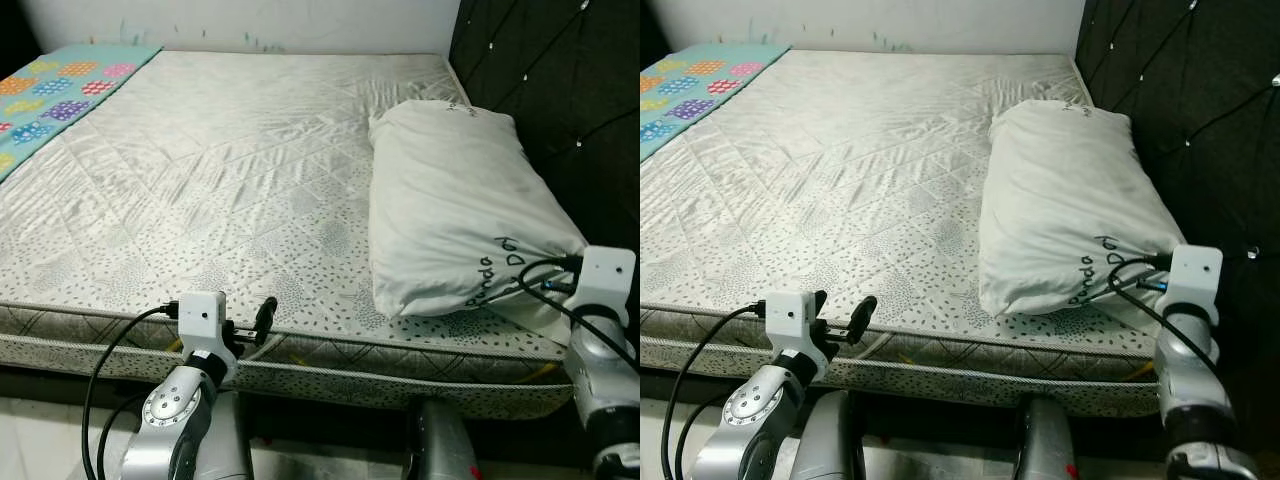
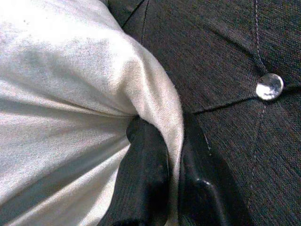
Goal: Clean up the room
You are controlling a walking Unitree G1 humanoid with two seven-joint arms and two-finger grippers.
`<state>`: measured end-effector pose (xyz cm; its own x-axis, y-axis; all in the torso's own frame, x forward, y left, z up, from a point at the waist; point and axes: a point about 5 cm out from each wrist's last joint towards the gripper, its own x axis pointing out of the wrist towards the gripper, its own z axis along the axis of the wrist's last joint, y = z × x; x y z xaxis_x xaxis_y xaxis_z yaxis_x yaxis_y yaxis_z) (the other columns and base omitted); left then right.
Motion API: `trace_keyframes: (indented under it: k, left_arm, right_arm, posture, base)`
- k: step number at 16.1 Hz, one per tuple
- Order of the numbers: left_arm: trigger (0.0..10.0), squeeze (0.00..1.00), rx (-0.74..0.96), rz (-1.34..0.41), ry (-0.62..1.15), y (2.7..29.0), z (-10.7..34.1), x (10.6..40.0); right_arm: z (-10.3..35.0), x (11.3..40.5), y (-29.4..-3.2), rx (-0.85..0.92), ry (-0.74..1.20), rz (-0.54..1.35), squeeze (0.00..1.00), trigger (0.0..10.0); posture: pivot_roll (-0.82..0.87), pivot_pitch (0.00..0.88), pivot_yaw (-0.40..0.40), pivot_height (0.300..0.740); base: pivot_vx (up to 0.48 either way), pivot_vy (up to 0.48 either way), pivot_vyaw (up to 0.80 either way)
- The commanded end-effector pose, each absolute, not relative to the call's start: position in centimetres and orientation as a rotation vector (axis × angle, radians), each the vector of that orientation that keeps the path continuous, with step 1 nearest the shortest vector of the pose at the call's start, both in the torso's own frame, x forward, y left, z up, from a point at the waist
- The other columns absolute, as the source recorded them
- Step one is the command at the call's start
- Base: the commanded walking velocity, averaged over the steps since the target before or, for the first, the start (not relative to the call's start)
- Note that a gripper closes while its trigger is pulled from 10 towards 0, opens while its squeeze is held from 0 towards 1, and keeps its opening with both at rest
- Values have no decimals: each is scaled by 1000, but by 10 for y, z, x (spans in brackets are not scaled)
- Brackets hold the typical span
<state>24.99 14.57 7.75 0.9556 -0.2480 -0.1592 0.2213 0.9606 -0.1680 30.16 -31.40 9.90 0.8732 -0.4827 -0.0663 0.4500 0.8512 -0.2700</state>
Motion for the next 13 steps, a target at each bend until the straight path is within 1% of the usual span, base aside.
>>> trace_keyframes:
  k: [1, 4, 7, 10, 12, 13]
  left_arm:
    - [10000, 0, -135, -233, 187, 149, 76, 250]
    - [10000, 0, -136, -241, 187, 147, 76, 251]
    - [10000, 0, -137, -244, 184, 146, 77, 253]
    - [10000, 0, -136, -237, 190, 149, 75, 251]
    - [10000, 0, -139, -243, 191, 147, 74, 252]
    - [10000, 0, -139, -245, 191, 147, 74, 253]
  right_arm:
    - [111, 293, -331, -249, 91, -566, 0, 0]
    - [107, 284, -329, -243, 105, -566, 0, 0]
    - [109, 285, -323, -250, 95, -552, 0, 0]
    - [108, 276, -329, -260, 109, -565, 0, 0]
    - [106, 262, -335, -287, 114, -603, 0, 0]
    - [105, 260, -337, -288, 120, -609, 0, 0]
  posture:
    - [-77, 0, 10, 531]
    - [-82, 0, 12, 531]
    - [-85, 0, 16, 531]
    - [-92, 0, 13, 531]
    - [-101, 0, 15, 531]
    - [-107, 0, 18, 531]
  base:
    - [0, 0, 0]
    - [0, 0, 0]
    - [0, 0, 0]
    - [0, 0, 0]
    - [0, 0, 0]
    - [0, 0, 0]
